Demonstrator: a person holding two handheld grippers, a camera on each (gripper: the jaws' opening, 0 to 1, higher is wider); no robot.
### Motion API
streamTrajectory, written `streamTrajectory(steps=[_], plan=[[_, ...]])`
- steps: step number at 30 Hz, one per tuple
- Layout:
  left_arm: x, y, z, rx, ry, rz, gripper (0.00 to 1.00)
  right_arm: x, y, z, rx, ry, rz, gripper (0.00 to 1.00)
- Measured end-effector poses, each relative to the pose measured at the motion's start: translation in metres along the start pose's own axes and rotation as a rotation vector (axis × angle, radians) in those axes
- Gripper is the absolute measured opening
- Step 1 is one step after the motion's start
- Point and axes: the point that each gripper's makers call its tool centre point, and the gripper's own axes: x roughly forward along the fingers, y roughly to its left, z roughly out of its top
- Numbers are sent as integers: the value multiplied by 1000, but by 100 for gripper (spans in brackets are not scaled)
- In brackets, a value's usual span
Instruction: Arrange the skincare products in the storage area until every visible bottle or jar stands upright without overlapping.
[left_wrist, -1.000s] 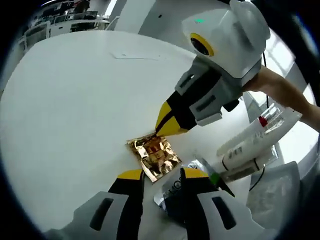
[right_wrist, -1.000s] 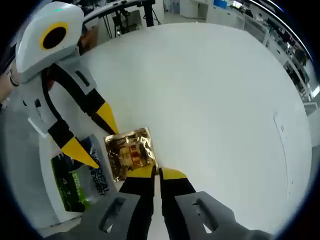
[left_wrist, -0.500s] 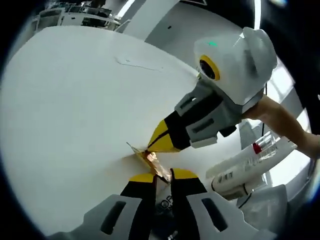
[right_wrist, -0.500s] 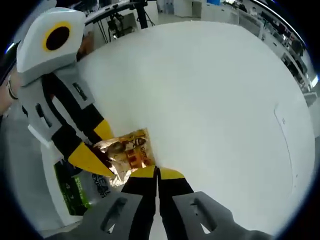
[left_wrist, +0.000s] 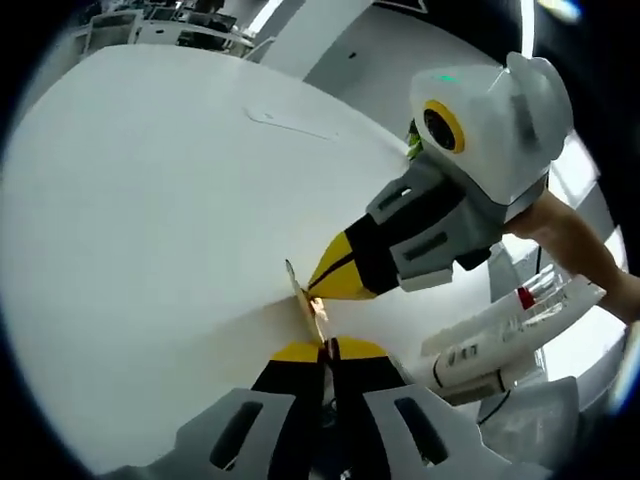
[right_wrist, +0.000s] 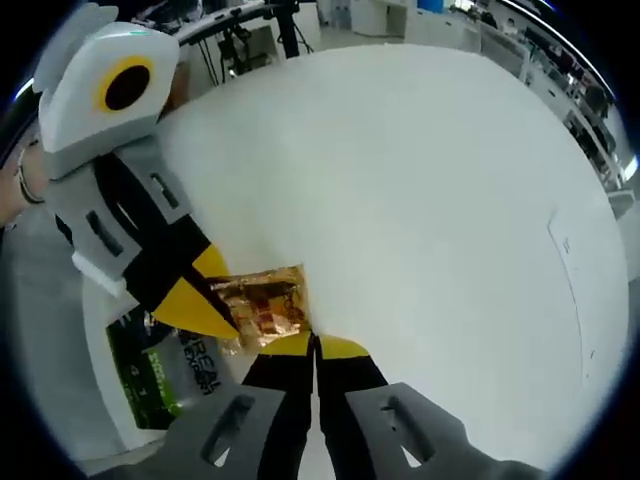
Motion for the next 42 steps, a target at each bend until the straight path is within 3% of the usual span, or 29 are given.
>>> streamTrajectory(steps=[4, 11, 22, 32, 42], plan=[[-7, 1, 1, 19, -10, 19, 0, -8, 0, -1, 29, -16, 5, 2], [-27, -9, 17, 38, -77, 4, 0, -28, 1, -1, 53, -71, -11, 6], [-76, -27, 34, 153, -190, 42, 0, -84, 8, 33, 50, -245, -50, 9], [-119, -56, 46, 205, -297, 18, 0, -141, 32, 56, -3, -390, -86, 11], [-152, -86, 45, 228, -383, -27, 0, -187, 72, 61, -37, -513, -137, 12]])
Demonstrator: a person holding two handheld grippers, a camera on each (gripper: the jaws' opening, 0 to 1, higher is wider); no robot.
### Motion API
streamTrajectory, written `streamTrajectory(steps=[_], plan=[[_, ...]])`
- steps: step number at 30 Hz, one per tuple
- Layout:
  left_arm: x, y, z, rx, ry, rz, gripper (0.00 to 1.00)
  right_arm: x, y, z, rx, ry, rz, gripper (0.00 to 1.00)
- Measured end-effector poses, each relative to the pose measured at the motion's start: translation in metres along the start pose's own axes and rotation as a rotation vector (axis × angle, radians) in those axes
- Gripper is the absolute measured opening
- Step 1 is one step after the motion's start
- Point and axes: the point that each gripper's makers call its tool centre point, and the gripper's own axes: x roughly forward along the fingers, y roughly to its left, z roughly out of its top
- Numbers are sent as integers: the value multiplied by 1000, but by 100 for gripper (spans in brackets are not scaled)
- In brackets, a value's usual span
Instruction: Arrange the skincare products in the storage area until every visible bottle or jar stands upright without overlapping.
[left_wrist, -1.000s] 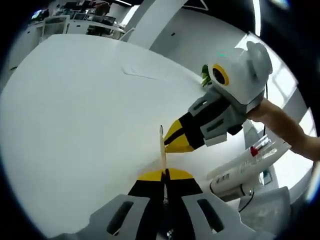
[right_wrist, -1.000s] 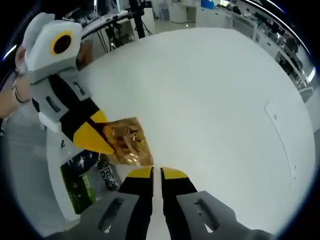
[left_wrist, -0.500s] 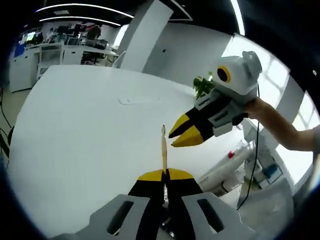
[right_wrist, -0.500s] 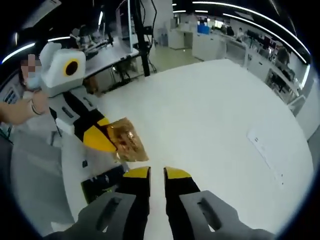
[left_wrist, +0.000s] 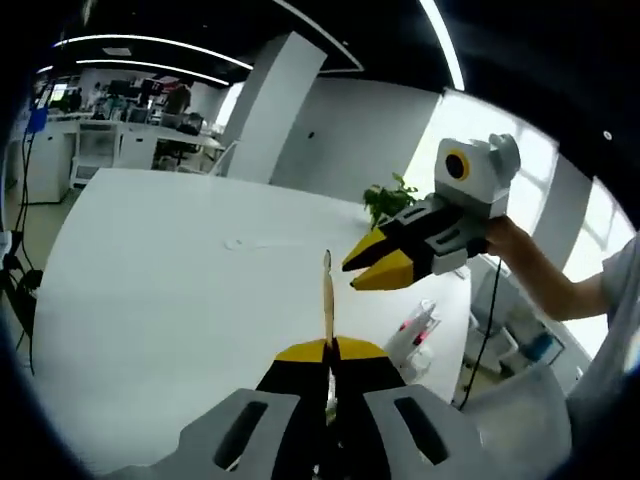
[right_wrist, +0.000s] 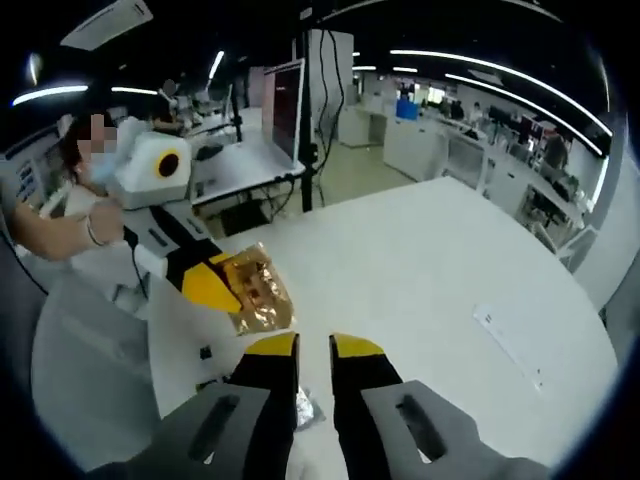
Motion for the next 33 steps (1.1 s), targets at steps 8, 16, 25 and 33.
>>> streamTrajectory(steps=[8, 16, 25, 33], plan=[[-21, -21, 2, -7, -62, -24, 0, -20, 44, 5, 30, -108, 16, 14], [-43, -43, -3, -40, -108, -55, 0, -26, 95, -1, 189, -236, 131, 16], [-60, -70, -19, -79, -114, -108, 0, -43, 110, -3, 397, -411, 117, 17], [-70, -93, -42, -111, -81, -161, 0, -48, 131, -12, 531, -477, 176, 17]])
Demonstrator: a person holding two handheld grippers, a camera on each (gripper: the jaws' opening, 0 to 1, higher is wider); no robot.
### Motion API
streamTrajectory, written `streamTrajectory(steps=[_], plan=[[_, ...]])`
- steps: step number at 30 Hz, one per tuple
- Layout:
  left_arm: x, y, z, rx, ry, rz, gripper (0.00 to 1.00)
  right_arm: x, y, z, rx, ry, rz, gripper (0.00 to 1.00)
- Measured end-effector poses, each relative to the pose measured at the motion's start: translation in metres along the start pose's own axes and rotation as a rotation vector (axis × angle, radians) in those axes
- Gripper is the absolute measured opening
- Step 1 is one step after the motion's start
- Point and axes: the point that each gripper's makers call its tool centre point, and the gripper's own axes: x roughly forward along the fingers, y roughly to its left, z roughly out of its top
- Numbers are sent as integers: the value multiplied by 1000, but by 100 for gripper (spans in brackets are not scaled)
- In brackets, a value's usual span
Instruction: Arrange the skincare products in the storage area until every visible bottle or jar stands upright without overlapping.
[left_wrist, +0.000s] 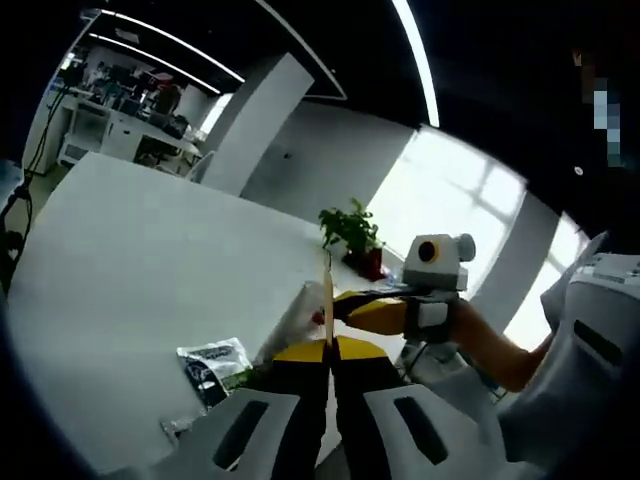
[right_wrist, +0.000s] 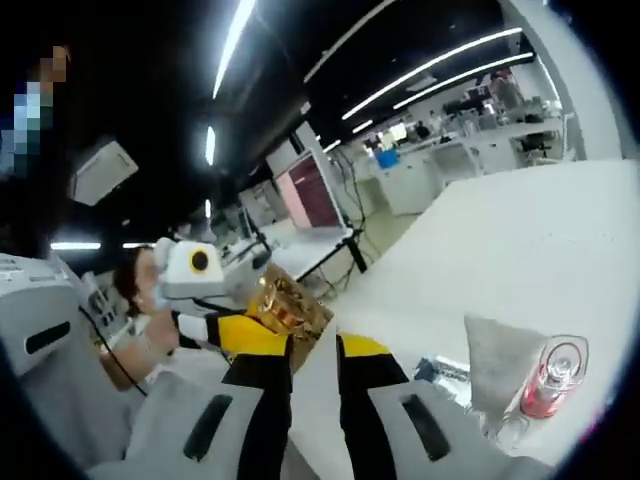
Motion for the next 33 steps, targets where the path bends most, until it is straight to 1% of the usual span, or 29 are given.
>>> streamTrajectory(steps=[1, 4, 5, 6, 7, 9, 12, 15, 17, 20, 21, 22, 23, 24, 25, 28, 31, 33], plan=[[-1, -2, -3, 0, 5, -2, 0, -1, 2, 0, 16, -17, 9, 16], [-3, -10, -10, 0, 19, -24, 0, -2, 3, -4, 22, -24, 10, 16], [-4, -13, -12, -3, 26, -31, 0, -2, 4, -4, 37, -38, 20, 16], [-4, -13, -12, -1, 24, -31, 0, -2, 9, -3, 76, -55, 50, 15], [-5, -15, -11, -7, 16, -36, 0, -3, 11, -1, 104, -73, 62, 16], [-7, -18, -11, -27, 7, -56, 0, -5, 11, -3, 88, -59, 65, 11], [-7, -16, -12, -19, 7, -46, 0, -7, 16, -2, 89, -56, 80, 5], [-7, -14, -13, -27, 7, -38, 0, -7, 18, -2, 83, -54, 85, 3], [-6, -13, -14, -22, 12, -34, 0, -7, 18, -4, 62, -42, 78, 1], [-5, -12, -17, 9, 27, -24, 0, -7, 19, -5, 31, -33, 77, 1], [-4, -12, -17, 8, 29, -20, 0, -7, 19, -4, 26, -33, 80, 1], [-4, -11, -20, 19, 51, -10, 1, -8, 19, -4, 24, -33, 81, 1], [-4, -6, -22, 44, 62, 16, 4, -7, 20, -4, 17, -33, 84, 1], [-4, -3, -22, 88, 71, 28, 7, -7, 21, -4, 9, -29, 90, 1], [-3, -4, -24, 100, 84, 27, 9, -7, 20, -4, 5, -26, 90, 1], [-5, -3, -19, 96, 75, 22, 13, -8, 19, -4, -24, -16, 89, 1], [-9, 4, -10, 116, 62, 39, 16, -9, 19, -7, -56, 11, 90, 1], [-11, 7, -7, 125, 62, 44, 16, -10, 21, -11, -62, 32, 98, 1]])
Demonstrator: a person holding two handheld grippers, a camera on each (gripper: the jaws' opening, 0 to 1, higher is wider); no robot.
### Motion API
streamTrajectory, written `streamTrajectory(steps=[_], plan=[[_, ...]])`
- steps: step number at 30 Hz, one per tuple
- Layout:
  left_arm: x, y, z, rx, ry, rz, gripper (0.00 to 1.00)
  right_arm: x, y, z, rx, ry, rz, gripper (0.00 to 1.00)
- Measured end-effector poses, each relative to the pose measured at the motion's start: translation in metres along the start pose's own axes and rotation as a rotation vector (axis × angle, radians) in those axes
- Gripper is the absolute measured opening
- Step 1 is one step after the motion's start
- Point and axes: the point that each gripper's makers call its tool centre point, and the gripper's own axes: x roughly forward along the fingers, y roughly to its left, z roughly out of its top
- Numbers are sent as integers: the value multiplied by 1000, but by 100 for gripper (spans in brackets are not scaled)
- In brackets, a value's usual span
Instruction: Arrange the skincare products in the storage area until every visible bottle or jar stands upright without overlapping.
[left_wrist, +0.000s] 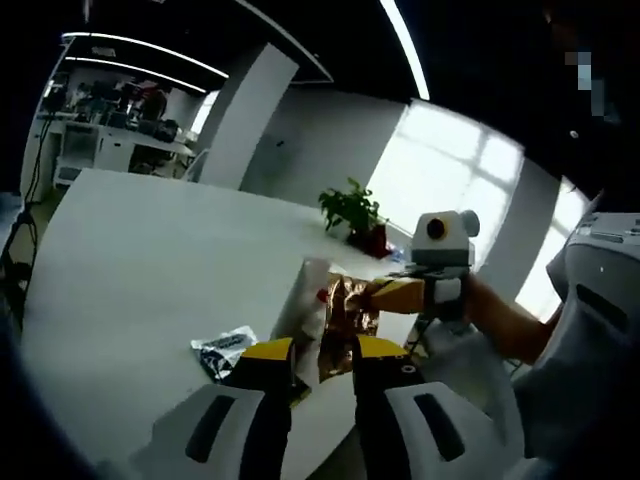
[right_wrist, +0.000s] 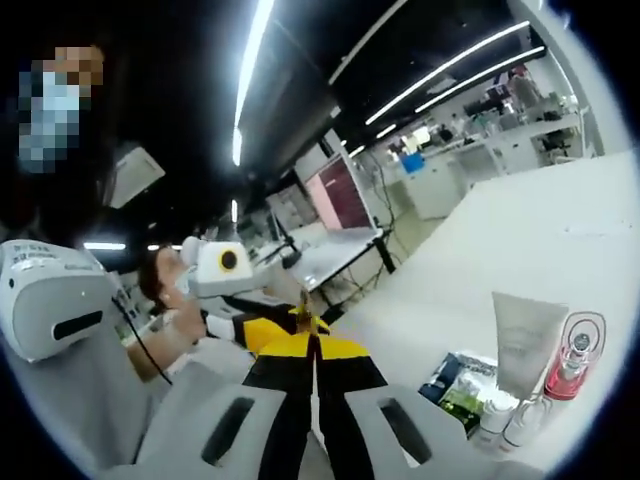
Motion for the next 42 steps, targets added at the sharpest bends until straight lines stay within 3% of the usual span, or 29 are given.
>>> streamTrajectory(steps=[12, 15, 31, 38, 42], plan=[[0, -9, 1, 73, 76, -77, 11, 5, 6, -18, -43, 103, 35, 1], [-1, -14, 0, 64, 85, -108, 5, 5, 6, -18, -40, 105, 39, 1], [-5, -8, -1, 109, 81, -54, 0, 14, -2, -21, -27, 152, 11, 1], [-8, -11, -2, 135, 79, -48, 0, 18, -4, -25, -25, 167, -7, 1], [-13, -12, 0, 102, 61, -72, 0, 19, -2, -22, -21, 153, 4, 1]])
